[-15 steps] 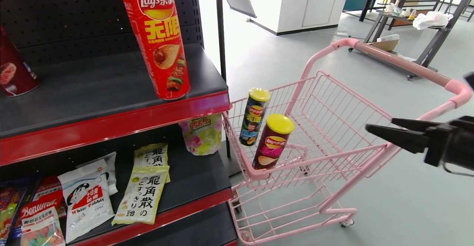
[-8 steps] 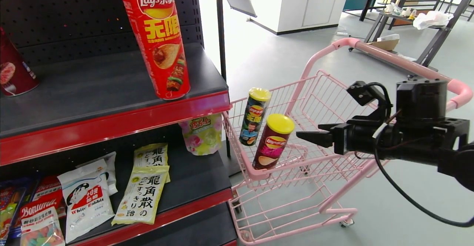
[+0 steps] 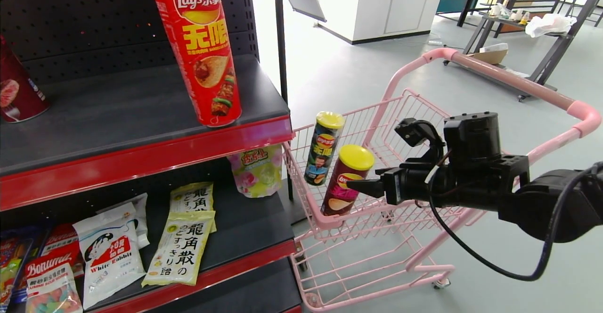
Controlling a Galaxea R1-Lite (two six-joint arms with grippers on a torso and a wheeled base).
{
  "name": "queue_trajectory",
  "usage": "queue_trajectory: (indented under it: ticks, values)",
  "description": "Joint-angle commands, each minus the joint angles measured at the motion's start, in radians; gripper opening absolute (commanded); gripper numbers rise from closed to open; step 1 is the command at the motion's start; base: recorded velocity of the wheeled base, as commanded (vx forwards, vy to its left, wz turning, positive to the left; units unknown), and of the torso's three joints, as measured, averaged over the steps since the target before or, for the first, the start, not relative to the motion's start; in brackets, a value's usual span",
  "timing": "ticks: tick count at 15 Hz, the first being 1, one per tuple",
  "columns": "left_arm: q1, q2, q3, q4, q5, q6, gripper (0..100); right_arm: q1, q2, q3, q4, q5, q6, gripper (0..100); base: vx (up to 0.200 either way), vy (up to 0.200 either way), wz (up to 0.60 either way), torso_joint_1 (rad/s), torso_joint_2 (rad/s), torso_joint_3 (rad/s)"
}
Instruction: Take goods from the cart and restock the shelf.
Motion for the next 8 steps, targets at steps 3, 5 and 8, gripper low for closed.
queue_trajectory:
  ticks: [3, 5, 8]
  values:
    - [0.0, 0.001, 0.0, 0.0, 0.0, 0.0, 100, 0.011, 0.123, -0.048, -0.099, -0.047, 0.002, 100, 0.0, 0.0, 0.0, 0.0, 0.0, 0.0]
    - [0.0, 0.001, 0.0, 0.0, 0.0, 0.0, 100, 0.014, 0.156, -0.056, -0.123, -0.06, 0.002, 100, 0.0, 0.0, 0.0, 0.0, 0.0, 0.0]
    - [0.0, 0.001, 0.0, 0.0, 0.0, 0.0, 100, 0.013, 0.192, -0.076, -0.132, -0.092, 0.01, 100, 0.0, 0.0, 0.0, 0.0, 0.0, 0.0]
